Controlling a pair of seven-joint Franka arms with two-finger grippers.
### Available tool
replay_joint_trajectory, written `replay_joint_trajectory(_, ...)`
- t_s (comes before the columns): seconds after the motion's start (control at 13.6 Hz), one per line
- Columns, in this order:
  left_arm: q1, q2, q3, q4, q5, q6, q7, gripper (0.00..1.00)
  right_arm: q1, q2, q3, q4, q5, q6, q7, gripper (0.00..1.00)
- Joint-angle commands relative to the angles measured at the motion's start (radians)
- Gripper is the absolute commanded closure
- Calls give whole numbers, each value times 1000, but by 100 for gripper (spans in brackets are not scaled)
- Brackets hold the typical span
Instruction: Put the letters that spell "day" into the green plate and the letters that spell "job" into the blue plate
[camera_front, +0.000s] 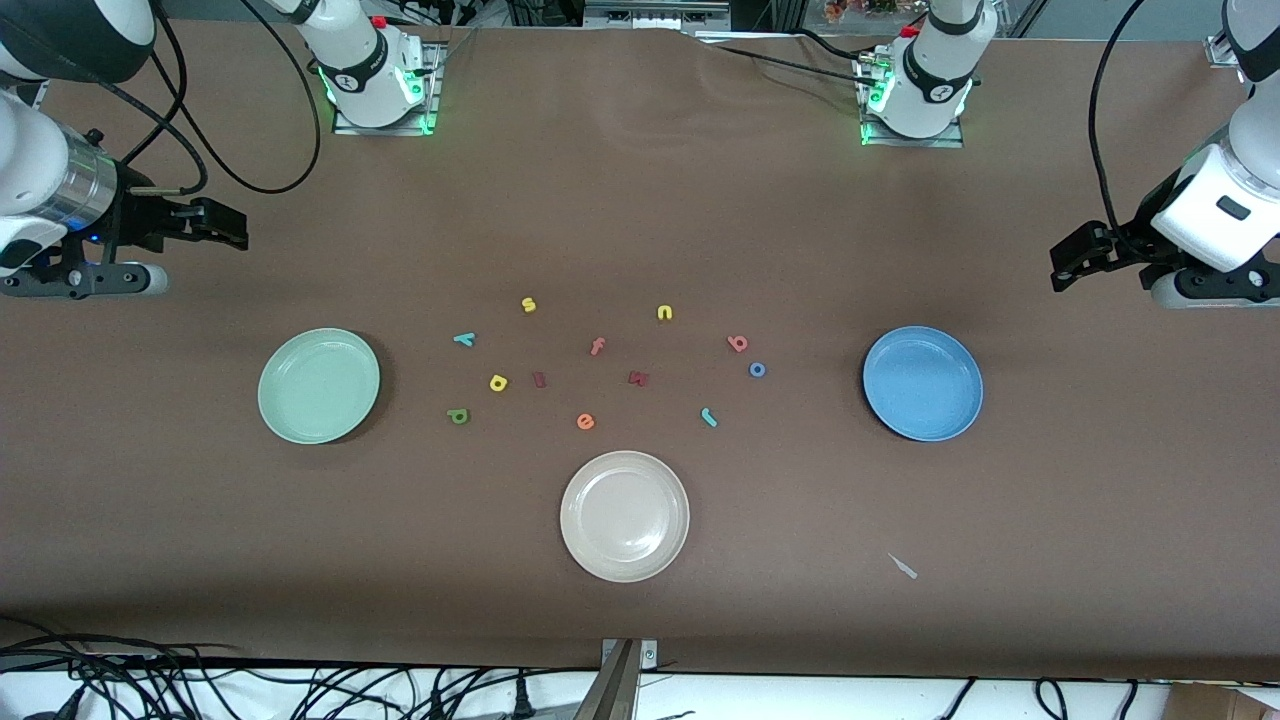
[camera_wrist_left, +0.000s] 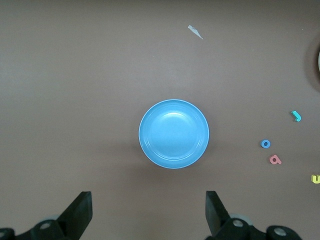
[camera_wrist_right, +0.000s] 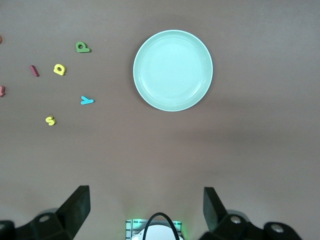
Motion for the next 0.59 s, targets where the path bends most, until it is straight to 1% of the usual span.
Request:
replay_joint_trajectory(0.0,-1,2,0,12,-6,-15,25,0,-8,1,4,9,8,-5,-10,0)
replay_joint_trajectory(0.51,-2,5,-9,12,-8,-12,17,0,-8,1,4,9,8,-5,-11,0)
